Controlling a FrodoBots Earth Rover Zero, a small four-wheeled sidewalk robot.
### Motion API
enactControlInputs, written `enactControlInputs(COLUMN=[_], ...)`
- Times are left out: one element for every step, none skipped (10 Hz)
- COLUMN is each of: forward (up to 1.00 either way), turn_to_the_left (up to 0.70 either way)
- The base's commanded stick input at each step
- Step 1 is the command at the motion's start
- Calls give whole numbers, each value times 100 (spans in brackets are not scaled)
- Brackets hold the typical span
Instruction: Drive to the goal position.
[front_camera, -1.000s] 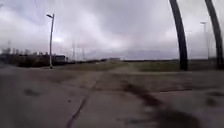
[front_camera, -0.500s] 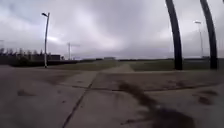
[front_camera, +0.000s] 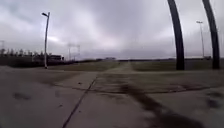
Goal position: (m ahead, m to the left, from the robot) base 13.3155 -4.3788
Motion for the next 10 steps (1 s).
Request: enactControlInputs(forward=[70,70,70,70,70,70,70,70,70,70], turn_to_the_left=[0,0,0,0,0,0,0,0,0,0])
